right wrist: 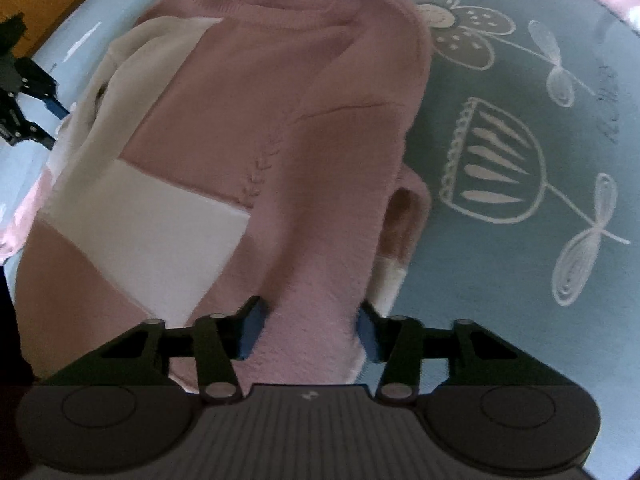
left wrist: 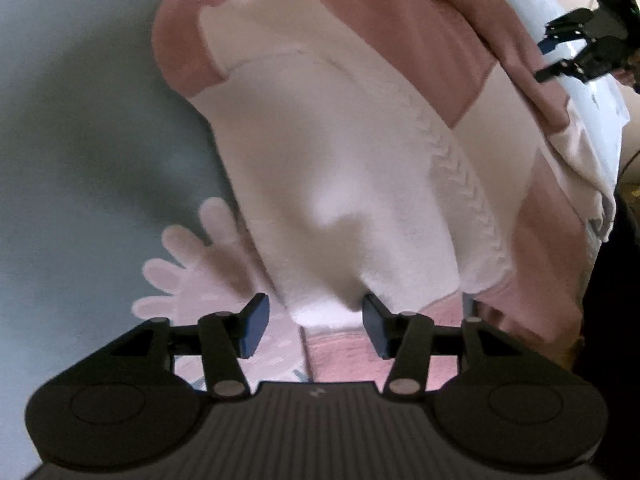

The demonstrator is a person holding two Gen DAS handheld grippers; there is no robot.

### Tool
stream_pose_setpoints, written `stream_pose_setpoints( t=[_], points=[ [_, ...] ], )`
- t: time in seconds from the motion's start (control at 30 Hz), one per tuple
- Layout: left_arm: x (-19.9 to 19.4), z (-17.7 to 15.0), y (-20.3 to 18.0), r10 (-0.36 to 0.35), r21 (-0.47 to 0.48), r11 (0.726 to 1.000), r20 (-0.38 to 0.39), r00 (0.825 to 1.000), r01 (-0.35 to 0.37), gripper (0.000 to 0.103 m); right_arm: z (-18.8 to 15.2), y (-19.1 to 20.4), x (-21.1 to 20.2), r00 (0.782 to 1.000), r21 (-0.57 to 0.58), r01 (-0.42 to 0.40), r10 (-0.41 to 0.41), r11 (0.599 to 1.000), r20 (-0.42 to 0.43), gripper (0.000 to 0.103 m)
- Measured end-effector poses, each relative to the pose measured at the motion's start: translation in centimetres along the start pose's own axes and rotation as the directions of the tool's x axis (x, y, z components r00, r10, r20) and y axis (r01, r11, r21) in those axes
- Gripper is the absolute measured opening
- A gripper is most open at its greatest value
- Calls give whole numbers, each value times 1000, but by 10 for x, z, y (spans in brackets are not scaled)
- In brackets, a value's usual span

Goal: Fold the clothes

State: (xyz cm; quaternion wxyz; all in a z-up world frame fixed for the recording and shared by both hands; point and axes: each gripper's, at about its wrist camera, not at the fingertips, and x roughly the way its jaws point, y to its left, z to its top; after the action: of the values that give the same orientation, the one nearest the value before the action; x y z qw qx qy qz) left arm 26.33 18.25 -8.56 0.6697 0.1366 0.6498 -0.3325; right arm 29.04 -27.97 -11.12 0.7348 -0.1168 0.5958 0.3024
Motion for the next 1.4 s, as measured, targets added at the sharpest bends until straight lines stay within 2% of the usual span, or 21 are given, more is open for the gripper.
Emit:
stream_pose_setpoints(
  t=[0.03,0.07,0.2,0.27,0.4,0.47,0.53,0.6,0.67,0.73,0.87,0.93,1.0,1.03,1.07,1.13,1.3,1.4],
  points=[
    [2,-1,-2,9,28,1000,-11,1000,-9,19,1,1,2,1000,-11,-17,16,1000,-7,13],
    [4,-1,-3,18,57,998,-22,1000,-17,7,0,2,1,1000,-24,-27,27,999,-11,12],
    [-9,1,0,38,78,996,-19,999,-37,6,6,3,-11,999,-77,11,-13,997,-32,11],
    [-22,4,2,71,83,994,-8,997,-70,5,11,0,-20,998,-92,38,-42,995,-38,11],
    [-55,14,13,166,55,984,45,985,-169,5,23,-14,-46,987,-104,156,-159,982,-27,11],
    [-69,20,23,214,20,976,85,973,-216,5,31,-22,-57,965,-110,257,-260,960,-14,11],
    [-80,26,27,211,-4,977,117,970,-212,5,39,-35,-67,937,-93,347,-348,933,1,11],
    [-81,30,23,200,10,979,127,971,-203,5,48,-47,-72,903,-69,430,-430,900,19,11],
    [-76,32,21,172,29,984,123,977,-177,5,57,-57,-74,876,-52,481,-480,875,30,11],
    [-67,32,18,145,37,988,111,983,-150,6,65,-62,-71,859,-36,511,-510,859,42,11],
    [-58,28,13,140,71,987,79,987,-146,7,77,-67,-59,817,-53,576,-575,816,42,11],
    [-53,27,11,120,68,990,64,991,-124,12,81,-69,-55,788,-63,615,-613,786,45,11],
    [-50,25,11,100,52,993,64,993,-103,23,86,-74,-51,742,-37,670,-668,741,59,11],
    [-48,24,11,90,44,995,67,994,-93,35,88,-75,-51,718,-21,695,-693,718,73,11],
    [-45,23,10,78,38,996,69,995,-81,45,90,-76,-48,704,-10,709,-706,705,82,11],
    [-36,19,7,44,36,998,72,996,-46,47,93,-77,-39,667,3,742,-738,671,97,11],
    [-21,13,4,18,25,1000,60,998,-20,47,99,-75,-7,527,54,842,-839,537,133,11],
    [-8,11,6,9,0,1000,29,1000,-9,48,102,-76,8,470,76,873,-874,481,127,11]
  ],
)
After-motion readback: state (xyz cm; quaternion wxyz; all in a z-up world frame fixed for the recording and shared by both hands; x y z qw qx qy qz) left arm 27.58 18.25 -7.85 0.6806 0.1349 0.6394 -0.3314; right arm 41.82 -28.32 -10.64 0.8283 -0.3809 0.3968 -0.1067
